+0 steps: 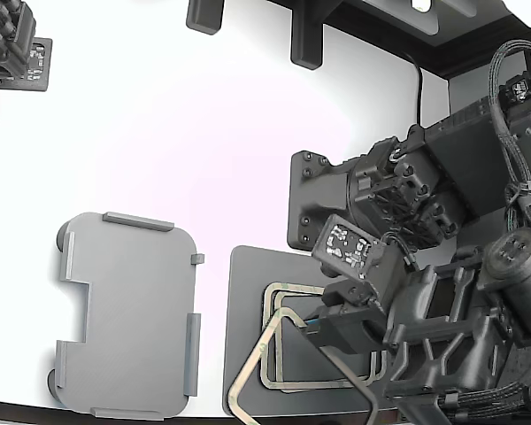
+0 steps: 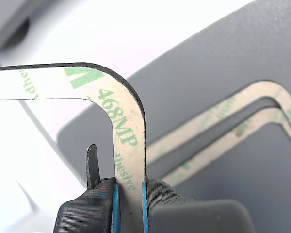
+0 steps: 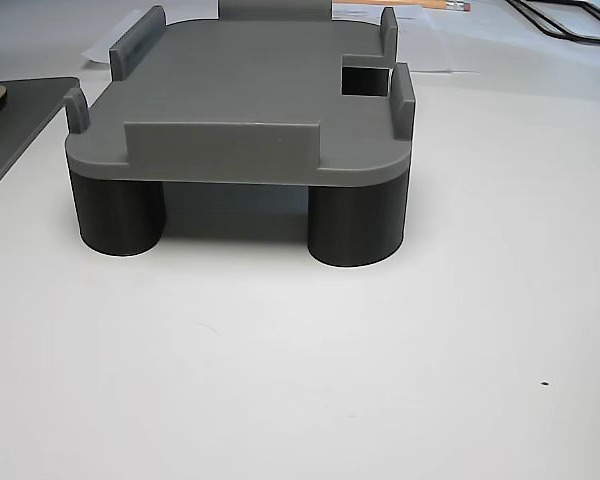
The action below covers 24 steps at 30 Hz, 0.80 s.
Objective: Move top rectangular frame to the holder.
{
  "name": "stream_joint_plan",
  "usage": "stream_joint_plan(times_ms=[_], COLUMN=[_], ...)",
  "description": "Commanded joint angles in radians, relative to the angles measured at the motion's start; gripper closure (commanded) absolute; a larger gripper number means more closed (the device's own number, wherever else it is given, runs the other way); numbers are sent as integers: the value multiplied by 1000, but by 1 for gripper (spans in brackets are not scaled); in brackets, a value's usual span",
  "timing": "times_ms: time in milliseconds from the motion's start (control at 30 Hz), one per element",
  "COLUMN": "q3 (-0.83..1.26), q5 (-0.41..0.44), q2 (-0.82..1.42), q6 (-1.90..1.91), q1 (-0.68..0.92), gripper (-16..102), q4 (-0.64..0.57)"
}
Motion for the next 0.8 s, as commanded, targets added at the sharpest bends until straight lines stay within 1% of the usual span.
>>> stream_joint_plan(times_ms=[0,67,167,233,267,400,500,767], q3=[-103,-156,-250,-304,-321,-400,-431,-430], q5=[0,-6,9,9,12,37,38,-9], q2=[-44,-104,-221,-293,-319,-403,-446,-480], q6=[265,318,353,353,350,364,365,422], q1=[-92,-158,-242,-295,-314,-379,-403,-411], gripper=[94,94,93,95,96,96,96,96], q4=[8,9,9,9,9,9,9,9])
